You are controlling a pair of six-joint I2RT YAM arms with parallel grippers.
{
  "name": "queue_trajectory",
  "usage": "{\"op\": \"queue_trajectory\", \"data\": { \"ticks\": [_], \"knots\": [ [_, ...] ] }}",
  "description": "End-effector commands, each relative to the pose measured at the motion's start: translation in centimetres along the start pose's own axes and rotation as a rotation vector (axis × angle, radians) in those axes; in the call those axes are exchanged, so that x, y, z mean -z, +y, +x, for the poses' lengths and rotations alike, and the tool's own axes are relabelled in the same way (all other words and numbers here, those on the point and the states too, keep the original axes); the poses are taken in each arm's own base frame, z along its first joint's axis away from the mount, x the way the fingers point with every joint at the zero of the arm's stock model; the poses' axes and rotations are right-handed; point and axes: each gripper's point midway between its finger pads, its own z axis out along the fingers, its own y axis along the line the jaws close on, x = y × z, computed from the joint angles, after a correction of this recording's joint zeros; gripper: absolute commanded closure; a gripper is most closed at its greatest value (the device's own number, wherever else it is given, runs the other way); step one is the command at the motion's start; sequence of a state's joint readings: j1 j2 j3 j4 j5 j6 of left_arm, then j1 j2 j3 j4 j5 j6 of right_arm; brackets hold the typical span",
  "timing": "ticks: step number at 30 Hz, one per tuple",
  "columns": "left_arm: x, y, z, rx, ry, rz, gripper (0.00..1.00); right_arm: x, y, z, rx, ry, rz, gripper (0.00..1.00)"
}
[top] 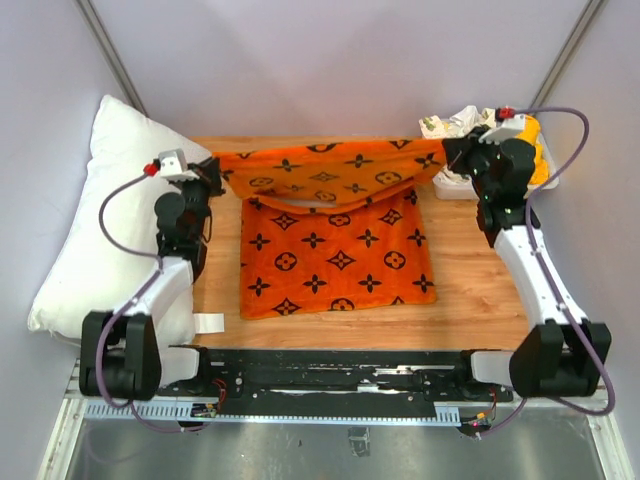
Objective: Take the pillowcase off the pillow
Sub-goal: Fold the pillowcase at the center of the board.
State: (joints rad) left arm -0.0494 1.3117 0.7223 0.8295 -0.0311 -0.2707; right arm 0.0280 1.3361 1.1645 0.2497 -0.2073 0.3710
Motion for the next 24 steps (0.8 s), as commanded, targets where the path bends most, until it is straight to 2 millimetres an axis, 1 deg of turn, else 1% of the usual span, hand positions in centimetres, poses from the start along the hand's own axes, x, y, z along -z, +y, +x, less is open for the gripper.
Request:
{"op": "queue_trajectory", "data": {
  "ticks": [1,2,4,6,8,9,13,15,18,22,24],
  "knots": [
    [5.1,4.5,-1.5,0.026,-0.074,-0.219,1.00,4.6,-5.7,0.2,-0.003,-0.045,0.246,0.99],
    [6.2,4.5,-1.6,0.047,-0.074,-0.222,1.00,5.6,-5.7,0.7,-0.013,-0.035,0.258,0.99],
    [8.1,4.6,-0.6,0.086,-0.049,-0.234,1.00,7.3,-5.9,2.3,-0.058,-0.013,0.285,0.99],
    [9.7,4.6,0.4,0.117,-0.030,-0.228,1.00,8.8,-6.6,4.7,-0.110,0.019,0.324,0.99],
    [10.8,4.5,2.1,0.149,0.007,-0.220,1.00,10.2,-7.2,7.1,-0.153,0.040,0.361,0.99],
    [11.3,4.4,3.3,0.157,0.043,-0.215,1.00,10.8,-7.5,8.2,-0.169,0.057,0.373,0.99],
    [13.1,4.2,6.6,0.190,0.139,-0.221,1.00,13.0,-8.7,12.7,-0.227,0.143,0.446,0.99],
    [14.2,4.2,8.3,0.217,0.178,-0.224,1.00,13.9,-9.2,14.3,-0.253,0.168,0.484,0.99],
    [15.8,4.2,10.5,0.253,0.228,-0.219,1.00,14.8,-10.1,16.1,-0.281,0.192,0.533,0.99],
    [17.5,4.6,12.3,0.260,0.274,-0.236,1.00,15.5,-11.0,18.4,-0.307,0.248,0.587,0.98],
    [18.2,5.1,13.1,0.253,0.294,-0.256,1.00,16.2,-11.5,19.9,-0.328,0.294,0.626,0.95]
  ]
}}
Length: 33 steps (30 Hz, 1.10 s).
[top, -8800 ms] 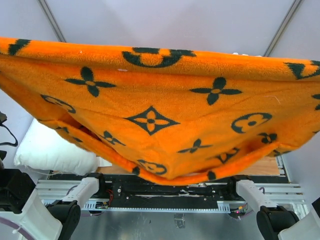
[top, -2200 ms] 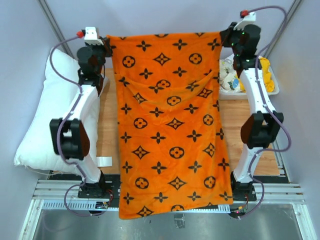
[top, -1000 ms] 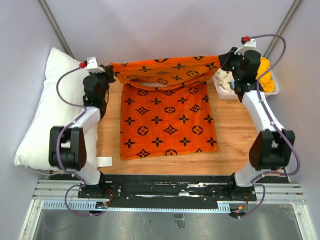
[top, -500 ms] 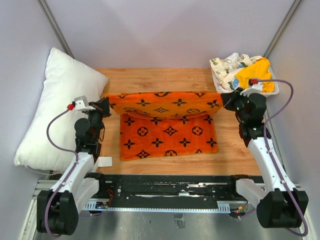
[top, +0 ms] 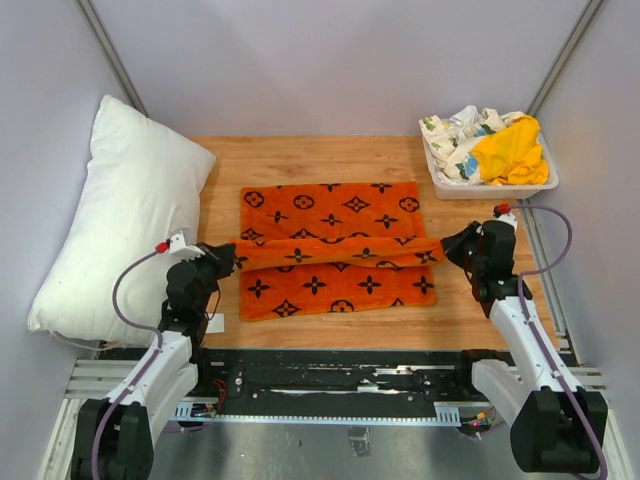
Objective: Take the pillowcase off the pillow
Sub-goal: Fold the pillowcase at the center of the board.
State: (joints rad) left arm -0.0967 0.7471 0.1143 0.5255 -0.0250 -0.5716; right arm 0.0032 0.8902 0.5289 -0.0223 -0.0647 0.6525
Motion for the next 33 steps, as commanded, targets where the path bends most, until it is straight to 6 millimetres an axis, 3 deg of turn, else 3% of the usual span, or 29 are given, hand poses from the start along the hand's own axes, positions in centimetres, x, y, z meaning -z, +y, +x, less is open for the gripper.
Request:
{"op": "queue_trajectory", "data": {
  "ticks": [1,8,11,12,14,15,17,20,23,25,27,29,31,32,33],
  "knots": [
    [0.7,3.5,-0.4,-0.013,-0.057,-0.155,1.00,-0.1,-6.3,-0.4,-0.077,-0.067,0.278,0.93],
    [2.1,4.4,3.1,-0.009,0.042,-0.141,1.00,-0.1,-8.2,2.7,-0.132,-0.007,0.339,0.90],
    [2.4,3.6,2.2,-0.021,0.040,-0.122,0.96,0.1,-8.3,3.3,-0.142,0.018,0.346,0.76],
    [2.5,3.1,2.0,-0.030,0.050,-0.107,0.86,0.2,-8.3,3.3,-0.142,0.023,0.345,0.63],
    [2.7,2.0,1.3,-0.037,0.060,-0.078,0.59,0.4,-8.1,2.9,-0.135,0.019,0.346,0.23],
    [2.8,1.2,0.8,-0.039,0.061,-0.052,0.41,0.6,-8.2,2.6,-0.131,0.014,0.360,0.12],
    [3.0,-0.8,-0.2,-0.043,0.039,0.030,0.06,1.1,-8.1,1.4,-0.115,-0.004,0.390,0.03],
    [3.6,-3.9,-2.5,-0.050,-0.052,0.170,0.01,1.1,-6.2,-1.6,-0.092,-0.076,0.355,0.01],
    [3.7,-6.2,-5.5,-0.080,-0.154,0.239,0.01,0.2,-2.3,-4.2,-0.011,-0.143,0.258,0.01],
    [2.7,-6.9,-6.6,-0.121,-0.148,0.217,0.01,0.0,1.3,-5.5,0.130,-0.154,0.235,0.01],
    [0.7,-7.0,-6.1,-0.160,-0.064,0.160,0.01,-0.7,3.7,-4.9,0.270,-0.116,0.265,0.01],
    [-1.6,-7.3,-4.3,-0.200,0.053,0.100,0.01,-1.6,5.4,-3.0,0.367,-0.043,0.273,0.00],
    [-3.8,-8.3,-2.4,-0.253,0.143,0.053,0.01,-2.6,5.5,-0.5,0.424,0.046,0.285,0.03],
    [-5.0,-8.6,-0.1,-0.285,0.219,0.039,0.01,-3.2,5.0,0.9,0.441,0.090,0.296,0.05],
    [-5.9,-9.2,0.9,-0.294,0.256,0.045,0.01,-3.4,4.5,1.9,0.447,0.124,0.305,0.07]
  ]
}}
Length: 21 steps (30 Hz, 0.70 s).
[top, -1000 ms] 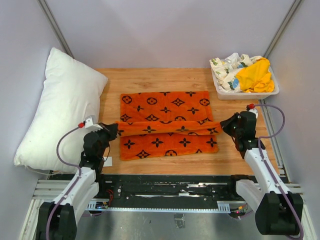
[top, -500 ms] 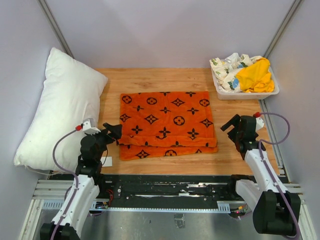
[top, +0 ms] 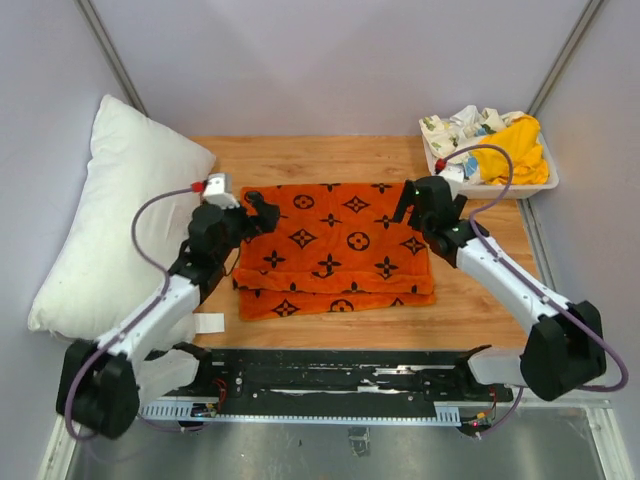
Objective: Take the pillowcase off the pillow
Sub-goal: Fold the pillowcase at the center of the board.
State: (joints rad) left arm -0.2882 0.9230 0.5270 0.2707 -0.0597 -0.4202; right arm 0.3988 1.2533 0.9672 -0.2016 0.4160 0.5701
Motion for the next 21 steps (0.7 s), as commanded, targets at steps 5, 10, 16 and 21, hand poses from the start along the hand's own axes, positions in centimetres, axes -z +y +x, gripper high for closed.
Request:
{"op": "queue_trajectory", "data": {
  "ticks": [5,10,16,21],
  "knots": [
    [-6.8,-2.1,7.3,-0.087,0.310,0.009,0.01,-0.3,-4.9,9.5,0.230,0.298,0.168,0.13],
    [-7.7,-2.4,12.6,-0.084,0.500,0.080,0.01,0.1,-5.5,12.8,0.266,0.405,0.095,0.23],
    [-5.7,-0.1,16.9,-0.146,0.647,-0.015,0.01,-0.6,-2.5,13.6,0.358,0.454,0.002,0.27],
    [-2.7,0.1,18.6,-0.145,0.680,-0.043,0.01,-0.4,-0.8,16.4,0.427,0.534,-0.054,0.25]
  ]
}}
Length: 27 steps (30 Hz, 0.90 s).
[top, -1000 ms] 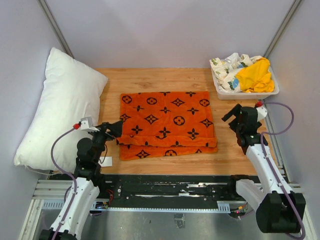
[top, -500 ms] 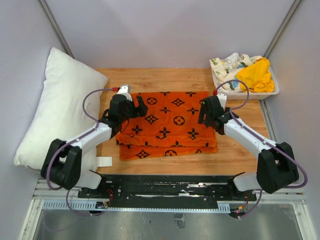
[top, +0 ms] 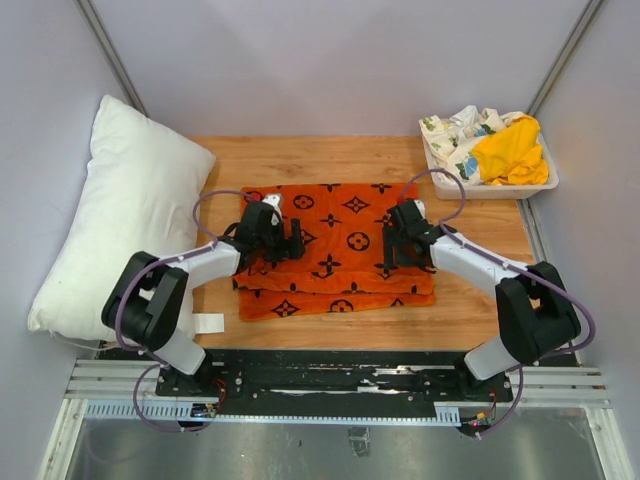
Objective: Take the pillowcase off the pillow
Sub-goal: Fold the pillowcase at the center of the board.
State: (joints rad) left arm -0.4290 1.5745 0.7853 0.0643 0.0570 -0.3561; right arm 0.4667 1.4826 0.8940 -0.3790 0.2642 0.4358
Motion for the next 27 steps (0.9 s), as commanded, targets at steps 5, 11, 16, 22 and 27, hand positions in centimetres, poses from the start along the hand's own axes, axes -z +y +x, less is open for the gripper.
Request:
{"op": "queue_trajectory", "data": {
  "ticks": [5,11,16,22,27],
  "knots": [
    [2.8,-0.5,6.4,-0.034,0.110,-0.069,0.01,0.5,2.2,4.1,0.139,0.102,-0.064,0.24],
    [5.3,-3.4,9.2,-0.010,0.153,-0.009,0.01,2.7,1.1,6.4,0.150,0.125,-0.088,0.23],
    [7.7,-4.8,10.3,0.005,0.159,0.028,0.01,4.5,0.6,8.2,0.166,0.143,-0.140,0.23],
    [10.1,-5.4,13.8,0.109,0.202,0.110,0.01,5.8,0.8,11.6,0.134,0.197,-0.241,0.20],
    [11.6,-6.9,16.3,0.222,0.210,0.209,0.02,6.7,0.6,13.0,0.076,0.192,-0.275,0.20]
  ]
}}
